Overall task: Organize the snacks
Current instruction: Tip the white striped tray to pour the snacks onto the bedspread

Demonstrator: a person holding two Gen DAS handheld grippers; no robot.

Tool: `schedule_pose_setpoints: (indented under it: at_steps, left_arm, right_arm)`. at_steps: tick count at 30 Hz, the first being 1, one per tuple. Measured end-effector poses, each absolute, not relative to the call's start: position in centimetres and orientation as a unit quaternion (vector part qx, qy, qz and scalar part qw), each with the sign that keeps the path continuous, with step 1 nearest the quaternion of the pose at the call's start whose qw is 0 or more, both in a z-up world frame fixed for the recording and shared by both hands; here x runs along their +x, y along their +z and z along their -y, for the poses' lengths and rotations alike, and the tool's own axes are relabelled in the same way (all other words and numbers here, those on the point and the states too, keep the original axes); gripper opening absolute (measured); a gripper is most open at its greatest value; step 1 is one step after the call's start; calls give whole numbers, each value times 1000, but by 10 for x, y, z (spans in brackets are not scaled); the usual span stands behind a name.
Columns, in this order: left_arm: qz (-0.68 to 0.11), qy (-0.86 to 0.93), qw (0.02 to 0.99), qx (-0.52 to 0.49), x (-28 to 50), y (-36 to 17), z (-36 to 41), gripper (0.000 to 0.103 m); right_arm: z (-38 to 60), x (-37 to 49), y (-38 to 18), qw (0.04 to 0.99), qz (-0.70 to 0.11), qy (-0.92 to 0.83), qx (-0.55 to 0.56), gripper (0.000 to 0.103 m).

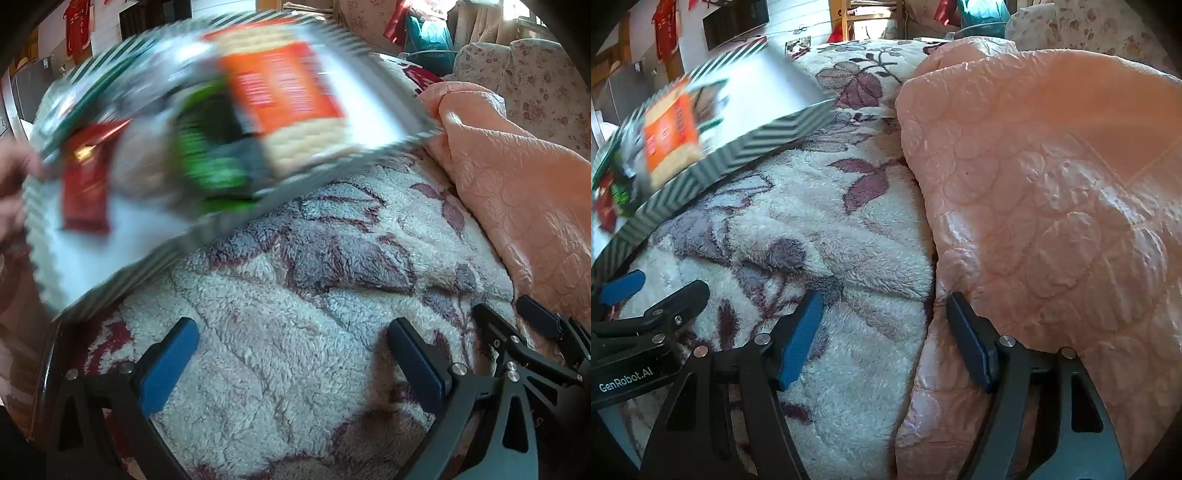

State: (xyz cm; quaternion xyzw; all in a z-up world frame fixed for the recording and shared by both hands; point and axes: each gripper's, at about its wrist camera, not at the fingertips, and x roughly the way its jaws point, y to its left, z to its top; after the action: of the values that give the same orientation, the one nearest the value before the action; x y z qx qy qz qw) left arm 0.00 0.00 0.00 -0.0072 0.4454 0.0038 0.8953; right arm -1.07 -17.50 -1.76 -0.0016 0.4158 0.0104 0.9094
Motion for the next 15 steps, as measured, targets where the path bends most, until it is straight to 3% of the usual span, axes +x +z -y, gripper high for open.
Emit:
schedule_pose_setpoints:
  at_steps: [15]
  left_arm:
    - [-446, 4, 895, -7, 0, 0, 0, 103]
  right_arm:
    - [174, -10, -11, 909, -416, 10, -1, 70]
